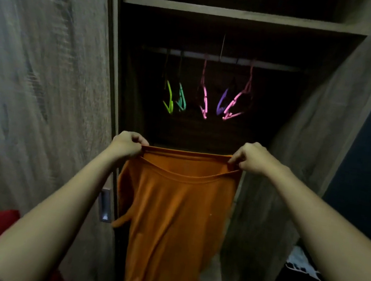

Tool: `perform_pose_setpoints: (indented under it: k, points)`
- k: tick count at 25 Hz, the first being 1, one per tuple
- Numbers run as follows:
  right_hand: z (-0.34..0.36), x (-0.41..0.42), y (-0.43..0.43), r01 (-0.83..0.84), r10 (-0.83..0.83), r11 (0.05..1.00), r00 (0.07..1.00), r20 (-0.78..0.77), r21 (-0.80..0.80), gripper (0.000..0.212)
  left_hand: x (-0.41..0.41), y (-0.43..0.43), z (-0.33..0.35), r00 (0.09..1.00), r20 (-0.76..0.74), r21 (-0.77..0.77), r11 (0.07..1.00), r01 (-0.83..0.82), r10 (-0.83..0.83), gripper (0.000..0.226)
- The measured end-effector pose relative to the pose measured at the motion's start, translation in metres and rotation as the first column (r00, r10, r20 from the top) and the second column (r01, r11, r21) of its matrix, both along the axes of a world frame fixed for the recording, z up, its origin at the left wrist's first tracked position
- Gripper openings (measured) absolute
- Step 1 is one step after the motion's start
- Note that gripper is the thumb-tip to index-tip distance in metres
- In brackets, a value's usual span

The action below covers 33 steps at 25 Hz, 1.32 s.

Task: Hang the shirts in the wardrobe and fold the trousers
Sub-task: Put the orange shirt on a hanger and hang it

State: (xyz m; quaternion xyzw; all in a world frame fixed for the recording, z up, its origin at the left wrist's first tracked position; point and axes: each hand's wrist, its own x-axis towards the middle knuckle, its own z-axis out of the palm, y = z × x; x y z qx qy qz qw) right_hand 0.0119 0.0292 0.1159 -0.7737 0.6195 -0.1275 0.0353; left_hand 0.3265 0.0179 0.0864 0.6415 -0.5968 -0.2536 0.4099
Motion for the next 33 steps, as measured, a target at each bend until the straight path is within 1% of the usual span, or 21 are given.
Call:
perform_pose_setpoints:
  k: [2, 3, 5, 7, 9, 10, 11, 12, 14, 15, 16, 18, 19, 20, 23, 24, 26, 28, 29, 31, 33]
  points:
    - [-0.007, 0.012, 0.003, 0.125, -0.117, 0.978, 0.992, 0.054, -0.165, 0.030, -0.003, 0.001, 0.005, 0.997, -0.072, -0.048, 0.999, -0.019, 0.015, 0.022]
    - [-0.012, 0.018, 0.004, 0.157, -0.145, 0.969, 0.987, 0.076, -0.190, 0.033, -0.005, 0.003, 0.007, 0.997, -0.078, -0.065, 0.998, -0.024, 0.019, 0.021]
    - [-0.024, 0.031, 0.005, 0.148, -0.134, 0.977, 0.986, 0.101, -0.153, 0.037, -0.002, 0.005, 0.010, 0.999, -0.042, -0.114, 0.993, -0.025, 0.020, 0.020]
    - [-0.031, 0.040, 0.002, 0.107, -0.086, 0.984, 0.985, 0.149, -0.141, 0.033, 0.007, 0.005, 0.014, 1.000, -0.027, -0.187, 0.982, -0.005, 0.000, 0.023]
    - [-0.025, 0.044, -0.004, 0.106, -0.059, 0.979, 0.966, 0.253, -0.177, 0.026, 0.018, 0.008, 0.022, 0.998, -0.053, -0.215, 0.976, -0.030, 0.019, 0.026]
    - [-0.021, 0.046, -0.005, 0.112, -0.048, 0.973, 0.954, 0.297, -0.203, 0.026, 0.022, 0.009, 0.024, 0.998, -0.062, -0.204, 0.979, -0.011, -0.002, 0.025]
    - [-0.017, 0.046, -0.008, 0.114, -0.032, 0.964, 0.946, 0.323, -0.238, 0.027, 0.024, 0.010, 0.025, 0.994, -0.067, -0.189, 0.980, 0.070, -0.084, 0.023]
    - [-0.012, 0.048, -0.011, 0.103, -0.016, 0.959, 0.949, 0.314, -0.264, 0.030, 0.025, 0.011, 0.025, 0.969, -0.081, -0.170, 0.961, 0.216, -0.232, 0.020]
    - [-0.003, 0.053, -0.017, 0.022, 0.038, 0.964, 0.975, 0.219, -0.266, 0.034, 0.022, 0.014, 0.026, 0.830, -0.171, -0.087, 0.847, 0.525, -0.531, 0.032]
    - [0.003, 0.058, -0.021, -0.030, 0.069, 0.970, 0.986, 0.153, -0.240, 0.035, 0.019, 0.012, 0.026, 0.788, -0.188, -0.061, 0.808, 0.586, -0.586, 0.040]
    - [0.010, 0.062, -0.022, -0.066, 0.084, 0.976, 0.993, 0.080, -0.207, 0.035, 0.012, 0.003, 0.027, 0.812, -0.156, -0.064, 0.826, 0.560, -0.563, 0.044]
    - [0.017, 0.073, -0.027, -0.121, 0.118, 0.977, 0.993, -0.026, -0.173, 0.035, -0.001, -0.021, 0.031, 0.939, -0.022, -0.180, 0.925, 0.335, -0.344, 0.036]
    - [0.019, 0.072, -0.035, -0.149, 0.139, 0.975, 0.988, -0.073, -0.166, 0.036, -0.010, -0.040, 0.036, 0.972, -0.010, -0.248, 0.943, 0.224, -0.234, 0.032]
    - [0.023, 0.064, -0.045, -0.184, 0.162, 0.969, 0.977, -0.140, -0.166, 0.038, -0.021, -0.066, 0.045, 0.986, -0.027, -0.276, 0.950, 0.150, -0.163, 0.031]
    - [0.024, 0.069, -0.045, -0.229, 0.202, 0.964, 0.961, -0.189, -0.134, 0.038, -0.019, -0.114, 0.073, 0.998, 0.031, -0.168, 0.984, 0.065, -0.061, 0.034]
    - [0.024, 0.069, -0.045, -0.239, 0.211, 0.963, 0.957, -0.201, -0.127, 0.035, -0.019, -0.124, 0.081, 0.999, 0.014, -0.142, 0.989, 0.033, -0.031, 0.036]
    - [0.024, 0.061, -0.051, -0.260, 0.232, 0.955, 0.954, -0.188, -0.145, 0.033, -0.028, -0.146, 0.094, 0.993, -0.105, -0.145, 0.988, -0.062, 0.047, 0.045]
    - [0.030, 0.049, -0.060, -0.282, 0.249, 0.945, 0.949, -0.191, -0.166, 0.038, -0.040, -0.171, 0.100, 0.968, -0.223, -0.118, 0.982, -0.147, 0.118, 0.049]
    - [0.032, 0.042, -0.065, -0.291, 0.257, 0.941, 0.947, -0.194, -0.176, 0.042, -0.044, -0.182, 0.100, 0.956, -0.253, -0.090, 0.980, -0.175, 0.147, 0.051]
    - [0.033, 0.028, -0.073, -0.305, 0.269, 0.932, 0.945, -0.188, -0.198, 0.047, -0.054, -0.201, 0.097, 0.946, -0.256, -0.046, 0.975, -0.219, 0.200, 0.051]
    - [0.031, 0.017, -0.084, -0.320, 0.285, 0.919, 0.943, -0.172, -0.229, 0.047, -0.063, -0.215, 0.095, 0.947, -0.192, -0.058, 0.961, -0.272, 0.257, 0.043]
